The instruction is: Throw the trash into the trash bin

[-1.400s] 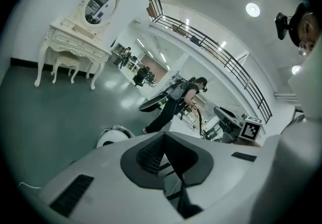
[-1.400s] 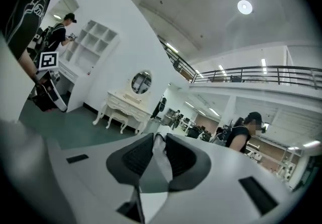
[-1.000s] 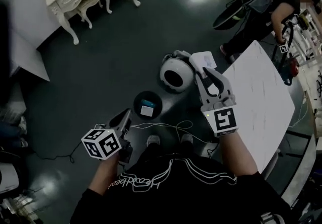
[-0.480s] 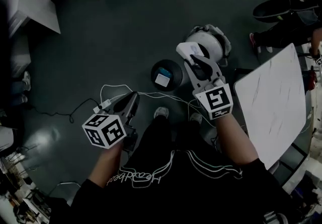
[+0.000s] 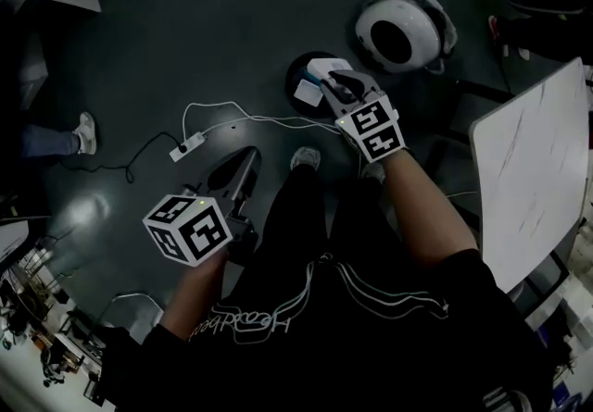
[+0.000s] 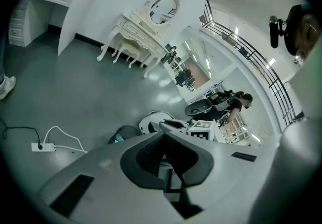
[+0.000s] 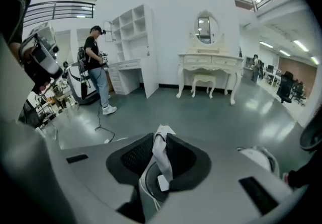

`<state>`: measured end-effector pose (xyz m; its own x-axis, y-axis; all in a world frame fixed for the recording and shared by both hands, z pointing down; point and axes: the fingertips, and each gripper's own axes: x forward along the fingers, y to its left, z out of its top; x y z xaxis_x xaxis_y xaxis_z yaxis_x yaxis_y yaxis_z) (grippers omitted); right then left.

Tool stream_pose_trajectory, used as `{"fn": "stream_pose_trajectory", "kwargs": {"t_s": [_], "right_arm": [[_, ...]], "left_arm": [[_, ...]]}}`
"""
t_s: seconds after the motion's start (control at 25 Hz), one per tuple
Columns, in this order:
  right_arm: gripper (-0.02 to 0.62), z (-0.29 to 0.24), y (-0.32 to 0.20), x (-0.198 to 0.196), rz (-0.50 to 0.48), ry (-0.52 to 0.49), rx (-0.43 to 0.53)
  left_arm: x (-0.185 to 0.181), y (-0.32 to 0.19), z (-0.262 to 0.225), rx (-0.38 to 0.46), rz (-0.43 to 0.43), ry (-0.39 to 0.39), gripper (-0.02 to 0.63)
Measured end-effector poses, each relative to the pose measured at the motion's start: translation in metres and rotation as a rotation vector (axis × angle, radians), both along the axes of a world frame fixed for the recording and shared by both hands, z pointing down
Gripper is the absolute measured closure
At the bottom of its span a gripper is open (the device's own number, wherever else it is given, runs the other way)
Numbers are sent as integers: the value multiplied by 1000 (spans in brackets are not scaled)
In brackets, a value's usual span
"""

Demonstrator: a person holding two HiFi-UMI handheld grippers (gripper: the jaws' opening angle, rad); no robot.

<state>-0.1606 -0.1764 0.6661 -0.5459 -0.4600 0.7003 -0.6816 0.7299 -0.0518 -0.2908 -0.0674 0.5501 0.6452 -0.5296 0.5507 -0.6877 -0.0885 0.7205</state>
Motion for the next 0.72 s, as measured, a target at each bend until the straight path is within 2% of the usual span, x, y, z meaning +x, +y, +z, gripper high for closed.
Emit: {"fn": "stream_pose_trajectory", "kwargs": {"t_s": [0.12,0.28,0.48,0.6,0.72], "right_arm": [[492,60,13,0,-33,24,-119],[492,96,26,-4,-57,35,-246],[486,126,26,-2,-55,114,-261],[322,134,19,-6,-13,134,-291],[319,136,15,4,48,142,-300]], "left_arm": [[9,5,21,-22,14,-10,601],[9,8,20,-37,31,-12,601],[5,12,23,-53,31,-12,601],[-3,6,25,-53,22,-17,601],[-11,1,25,-50,6,-19,601]]}}
